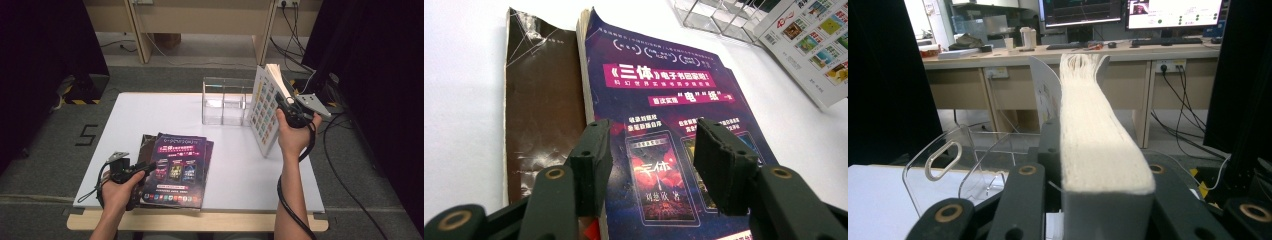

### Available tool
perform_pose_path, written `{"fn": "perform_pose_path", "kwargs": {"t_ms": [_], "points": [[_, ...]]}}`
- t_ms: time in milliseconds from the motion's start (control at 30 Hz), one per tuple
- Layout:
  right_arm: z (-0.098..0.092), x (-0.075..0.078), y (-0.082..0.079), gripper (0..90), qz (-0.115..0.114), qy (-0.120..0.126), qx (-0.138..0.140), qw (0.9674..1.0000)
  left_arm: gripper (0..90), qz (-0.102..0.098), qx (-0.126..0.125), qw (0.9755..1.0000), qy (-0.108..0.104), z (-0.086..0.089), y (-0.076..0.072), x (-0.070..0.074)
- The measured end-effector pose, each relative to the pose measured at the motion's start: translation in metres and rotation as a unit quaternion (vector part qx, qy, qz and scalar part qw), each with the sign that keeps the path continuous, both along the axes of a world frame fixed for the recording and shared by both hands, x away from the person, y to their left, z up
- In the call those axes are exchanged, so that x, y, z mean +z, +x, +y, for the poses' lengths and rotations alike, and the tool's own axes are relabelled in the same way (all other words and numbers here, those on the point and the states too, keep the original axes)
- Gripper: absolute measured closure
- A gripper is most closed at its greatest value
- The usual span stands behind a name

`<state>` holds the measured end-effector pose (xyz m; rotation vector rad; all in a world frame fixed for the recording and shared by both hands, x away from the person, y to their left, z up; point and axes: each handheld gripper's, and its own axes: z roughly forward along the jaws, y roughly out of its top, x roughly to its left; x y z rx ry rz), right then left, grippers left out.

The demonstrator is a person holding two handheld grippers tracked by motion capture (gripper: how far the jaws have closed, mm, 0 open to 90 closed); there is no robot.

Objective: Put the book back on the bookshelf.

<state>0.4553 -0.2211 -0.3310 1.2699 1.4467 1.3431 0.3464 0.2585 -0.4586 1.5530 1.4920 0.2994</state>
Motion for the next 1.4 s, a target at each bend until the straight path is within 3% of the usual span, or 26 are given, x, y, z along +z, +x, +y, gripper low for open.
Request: {"fn": "perform_pose_path", "kwargs": {"t_ms": [767,1400], "points": [[0.004,0.01,0.018,74.5,-0.011,-0.005,-0.009,0.9999,48.4,-0.001,0.002,1.0,-0.001,0.001,0.0,0.0],[0.011,0.019,0.043,74.6,-0.014,-0.007,-0.014,0.9998,48.4,-0.002,0.004,1.0,-0.002,0.003,0.001,0.001]]}}
